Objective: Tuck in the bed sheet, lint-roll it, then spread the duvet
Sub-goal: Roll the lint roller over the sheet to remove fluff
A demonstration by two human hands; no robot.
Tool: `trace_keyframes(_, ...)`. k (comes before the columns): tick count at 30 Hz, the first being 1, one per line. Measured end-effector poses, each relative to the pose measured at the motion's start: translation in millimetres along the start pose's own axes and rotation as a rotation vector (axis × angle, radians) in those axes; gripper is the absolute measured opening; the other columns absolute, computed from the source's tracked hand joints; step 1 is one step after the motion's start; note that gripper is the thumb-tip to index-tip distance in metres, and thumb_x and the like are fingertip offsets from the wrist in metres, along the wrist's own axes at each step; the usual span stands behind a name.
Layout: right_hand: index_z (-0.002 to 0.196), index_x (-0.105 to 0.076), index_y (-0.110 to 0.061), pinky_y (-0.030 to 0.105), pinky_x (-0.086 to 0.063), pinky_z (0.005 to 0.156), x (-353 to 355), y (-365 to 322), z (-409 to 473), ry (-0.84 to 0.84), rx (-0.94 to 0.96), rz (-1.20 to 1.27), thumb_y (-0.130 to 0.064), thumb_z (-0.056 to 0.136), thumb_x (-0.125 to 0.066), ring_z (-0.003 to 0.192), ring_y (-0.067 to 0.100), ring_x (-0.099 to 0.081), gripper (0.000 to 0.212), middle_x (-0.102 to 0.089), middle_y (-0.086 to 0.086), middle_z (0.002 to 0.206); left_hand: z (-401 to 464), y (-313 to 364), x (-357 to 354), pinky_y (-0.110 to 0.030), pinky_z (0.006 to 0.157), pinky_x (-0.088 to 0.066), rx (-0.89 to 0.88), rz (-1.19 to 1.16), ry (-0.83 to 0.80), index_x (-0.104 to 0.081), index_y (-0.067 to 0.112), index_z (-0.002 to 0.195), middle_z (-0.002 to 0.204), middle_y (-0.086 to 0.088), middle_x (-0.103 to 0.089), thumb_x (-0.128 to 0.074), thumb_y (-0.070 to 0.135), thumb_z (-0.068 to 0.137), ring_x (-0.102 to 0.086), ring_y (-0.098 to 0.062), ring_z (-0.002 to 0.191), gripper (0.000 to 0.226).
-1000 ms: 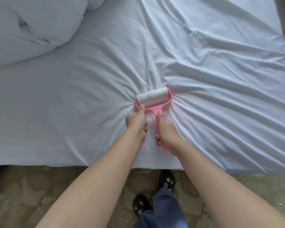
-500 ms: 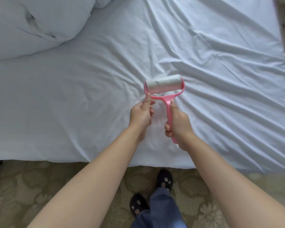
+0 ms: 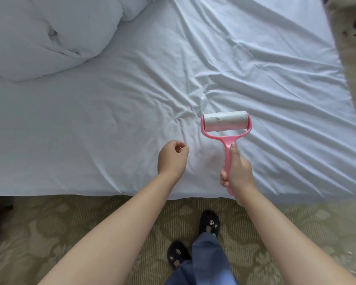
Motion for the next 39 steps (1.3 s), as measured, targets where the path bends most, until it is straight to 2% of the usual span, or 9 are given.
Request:
trace_keyframes(5,0.072,-0.04,-0.01,0.015,-0.021,0.034,17,22,6,-0.034,0.042,-0.102,-0.05,0.096,-0.041,0.03,0.015,-0.031,0.047,-0.032,0.008,0.047,2,15,-11,-0.024,0.086,-0.039,-0.194,0.323,0.013,-0.064,0.015,0.107,0.115,0.0,-0.054,-0.058,0.02,0.09,-0.051,-0.018,0.11,0.018)
trace_keyframes(8,0.057,-0.036,-0.01,0.019,-0.026,0.032,28,32,10,-0.046,0.051,-0.227,-0.065,0.079,-0.045,0.03,0.017,-0.035,0.06,-0.037,0.008,0.037,2,29,-20,-0.028,0.092,-0.037,-0.317,0.443,-0.001,-0.062,0.012,0.114,0.12,-0.003,-0.054,-0.056,0.016,0.09,-0.046,-0.021,0.116,0.025)
trace_keyframes(13,0.051,-0.039,-0.011,0.028,-0.037,0.053,35,45,14,-0.054,0.028,-0.31,-0.064,0.084,-0.046,0.037,0.013,-0.045,0.063,-0.047,0.005,0.037,3,33,-28,-0.024,0.089,-0.041,-0.256,0.279,-0.045,-0.062,0.01,0.117,0.117,-0.002,-0.059,-0.046,0.007,0.094,-0.055,-0.017,0.106,0.028)
trace_keyframes(20,0.066,-0.049,-0.007,0.034,-0.045,0.06,42,50,10,0.028,0.065,-0.237,-0.049,0.091,-0.052,0.052,0.015,-0.052,0.049,-0.053,0.002,0.051,1,42,-46,-0.029,0.086,-0.044,-0.188,0.083,-0.074,-0.064,0.013,0.109,0.106,0.0,-0.062,-0.047,0.02,0.097,-0.057,-0.02,0.101,0.022)
trace_keyframes(25,0.065,-0.046,-0.011,0.029,-0.039,0.054,44,55,8,0.053,0.094,-0.207,-0.044,0.093,-0.055,0.05,0.016,-0.051,0.044,-0.052,0.004,0.054,-33,84,-38,-0.035,0.094,-0.038,-0.831,0.389,0.218,-0.062,0.005,0.117,0.119,-0.011,-0.061,-0.05,0.024,0.087,-0.05,-0.025,0.11,0.038)
trace_keyframes(28,0.064,-0.046,-0.012,0.03,-0.041,0.054,44,54,11,0.034,0.09,-0.201,-0.045,0.093,-0.055,0.05,0.017,-0.05,0.044,-0.052,0.004,0.055,-61,97,-55,-0.041,0.099,-0.039,-1.205,0.48,0.224,-0.056,0.011,0.118,0.119,-0.01,-0.065,-0.056,0.015,0.087,-0.052,-0.024,0.112,0.032)
trace_keyframes(30,0.064,-0.046,-0.012,0.032,-0.042,0.055,44,53,11,0.029,0.106,-0.194,-0.044,0.093,-0.054,0.05,0.017,-0.05,0.044,-0.051,0.003,0.054,-69,97,-66,-0.045,0.102,-0.038,-1.322,0.559,0.213,-0.055,0.014,0.117,0.118,-0.005,-0.067,-0.056,0.013,0.088,-0.058,-0.024,0.112,0.03)
trace_keyframes(34,0.062,-0.045,-0.012,0.029,-0.037,0.052,43,54,10,0.034,0.114,-0.215,-0.048,0.093,-0.052,0.048,0.017,-0.048,0.047,-0.05,0.002,0.053,-60,83,-92,-0.046,0.093,-0.049,-1.249,0.695,0.025,-0.066,0.004,0.116,0.118,-0.009,-0.067,-0.047,0.017,0.088,-0.064,-0.027,0.109,0.036)
trace_keyframes(39,0.064,-0.046,-0.01,0.036,-0.042,0.058,43,51,11,0.02,0.133,-0.258,-0.052,0.093,-0.05,0.051,0.017,-0.049,0.051,-0.051,0.002,0.053,-51,92,-95,-0.038,0.076,-0.056,-1.14,0.598,-0.144,-0.064,-0.007,0.112,0.105,-0.016,-0.068,-0.041,0.008,0.082,-0.066,-0.033,0.094,0.04)
Point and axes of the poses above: each hand's wrist, its own z-axis towards the middle knuckle, its own x-axis out of the back of the hand, y = z × x, the point moved 9 cm from there along z, towards the middle knuckle
